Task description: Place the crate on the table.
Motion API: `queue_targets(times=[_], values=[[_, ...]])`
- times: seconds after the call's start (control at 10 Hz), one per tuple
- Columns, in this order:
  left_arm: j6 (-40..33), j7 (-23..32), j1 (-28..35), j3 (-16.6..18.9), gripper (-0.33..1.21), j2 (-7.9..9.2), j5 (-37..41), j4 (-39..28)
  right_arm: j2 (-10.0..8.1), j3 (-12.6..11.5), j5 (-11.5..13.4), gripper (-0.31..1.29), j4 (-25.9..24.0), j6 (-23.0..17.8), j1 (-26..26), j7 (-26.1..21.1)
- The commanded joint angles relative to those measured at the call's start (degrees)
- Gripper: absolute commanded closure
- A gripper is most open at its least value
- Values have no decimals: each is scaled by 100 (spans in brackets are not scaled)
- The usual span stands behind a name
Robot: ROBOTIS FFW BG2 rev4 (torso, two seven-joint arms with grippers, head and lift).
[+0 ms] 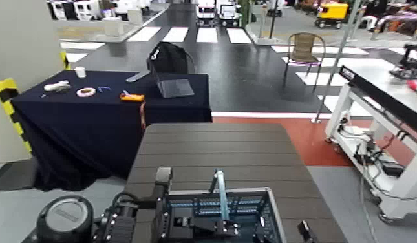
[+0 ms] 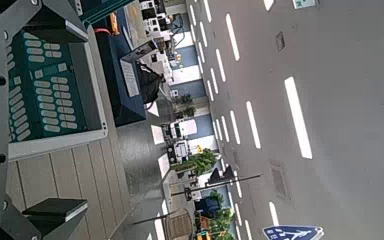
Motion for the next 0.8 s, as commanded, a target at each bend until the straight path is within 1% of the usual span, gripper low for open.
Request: queue_targets(times=[0.1,0.4,0.5,0.8], values=[[0,2,-12,-14,120,-7,13,36,-10,9,0,13,9,-5,0,0],[-35,2,-74,-32,120,-33,13,124,-1,9,0,13,9,-5,-9,0],[-61,-7,-153,-93,120,-51,13,229,-10,18,0,13,18,-5,-9,0],[-193,-42,-513,-322,120,-174,-110,722,-10,44,-9,13,27,-5,-26,0]])
